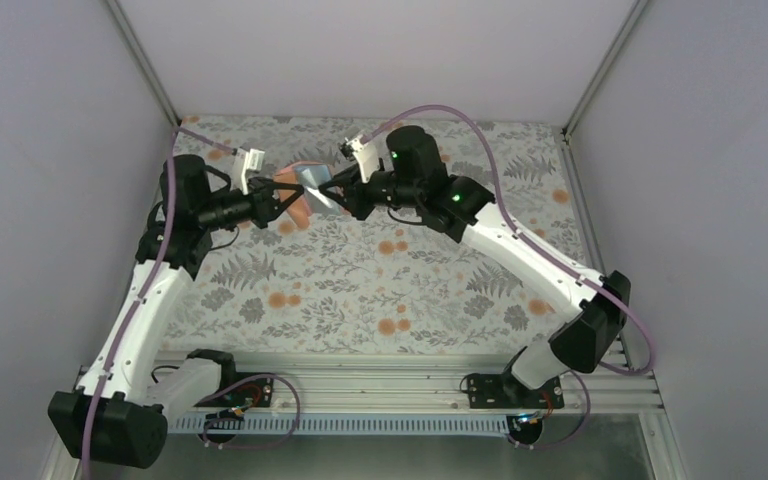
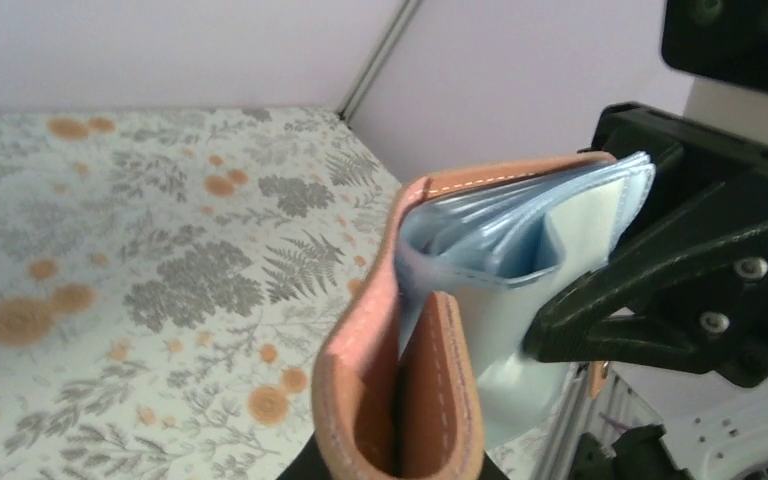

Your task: Take the credit cards out of the card holder

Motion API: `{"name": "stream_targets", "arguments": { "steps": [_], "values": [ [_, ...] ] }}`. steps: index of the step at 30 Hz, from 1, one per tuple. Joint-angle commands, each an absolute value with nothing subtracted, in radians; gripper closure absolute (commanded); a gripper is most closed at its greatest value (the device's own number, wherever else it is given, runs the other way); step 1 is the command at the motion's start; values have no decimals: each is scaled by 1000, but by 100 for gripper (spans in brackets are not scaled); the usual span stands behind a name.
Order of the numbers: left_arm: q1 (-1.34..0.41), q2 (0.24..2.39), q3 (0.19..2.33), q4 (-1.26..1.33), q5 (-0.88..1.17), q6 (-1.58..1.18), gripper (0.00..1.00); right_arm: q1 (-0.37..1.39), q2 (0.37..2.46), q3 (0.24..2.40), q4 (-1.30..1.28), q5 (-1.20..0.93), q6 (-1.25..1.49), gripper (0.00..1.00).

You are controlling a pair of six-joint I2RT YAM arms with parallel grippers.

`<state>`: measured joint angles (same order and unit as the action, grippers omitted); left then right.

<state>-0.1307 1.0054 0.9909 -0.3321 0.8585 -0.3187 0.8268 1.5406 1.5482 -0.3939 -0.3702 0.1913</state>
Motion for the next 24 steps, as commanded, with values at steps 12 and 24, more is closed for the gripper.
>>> {"name": "stream_targets", "arguments": {
  "steps": [12,24],
  "values": [
    [-114,985,994,-347,994,-235,98,674,1406,1478,-378,-741,-10,31],
    [-114,989,1013,-342,994,-239,98,683,1440,1469,-373,-689,-10,27]
  ]
}}
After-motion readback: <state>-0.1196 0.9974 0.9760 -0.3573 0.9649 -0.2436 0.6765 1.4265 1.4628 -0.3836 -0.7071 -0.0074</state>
